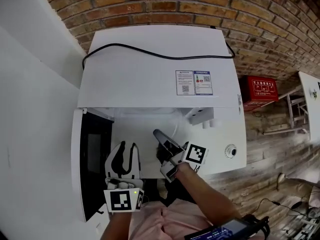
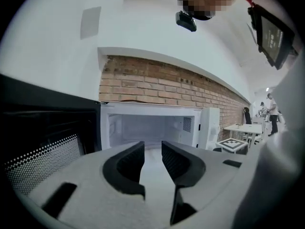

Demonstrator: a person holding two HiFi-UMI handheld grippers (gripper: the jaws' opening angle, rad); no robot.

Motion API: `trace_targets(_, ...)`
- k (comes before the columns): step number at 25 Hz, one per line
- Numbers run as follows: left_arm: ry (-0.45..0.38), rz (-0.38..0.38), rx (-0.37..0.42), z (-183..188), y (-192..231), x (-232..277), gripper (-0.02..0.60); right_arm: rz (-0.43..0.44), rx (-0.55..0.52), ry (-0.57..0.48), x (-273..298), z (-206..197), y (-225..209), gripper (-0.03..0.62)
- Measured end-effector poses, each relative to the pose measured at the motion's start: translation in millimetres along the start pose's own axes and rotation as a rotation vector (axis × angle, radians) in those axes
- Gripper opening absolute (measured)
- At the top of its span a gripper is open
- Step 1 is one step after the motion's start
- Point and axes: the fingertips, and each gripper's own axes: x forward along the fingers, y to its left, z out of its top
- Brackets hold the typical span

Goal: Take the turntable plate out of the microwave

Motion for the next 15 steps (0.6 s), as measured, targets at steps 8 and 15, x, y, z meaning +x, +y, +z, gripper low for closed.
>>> trace_targets(8,-0.010,0.093,-0.003,0.6,-6.3,-38.7,0.118,0.013,0.004,0.057,-48.2,-27.2,4.1,0.029)
trace_targets(15,0.003,0.074,0.015,-5.8,-8.4,-53.5,0.119,-0.030,0.045,0.031,-92.6,-51.0,-5.8,0.029)
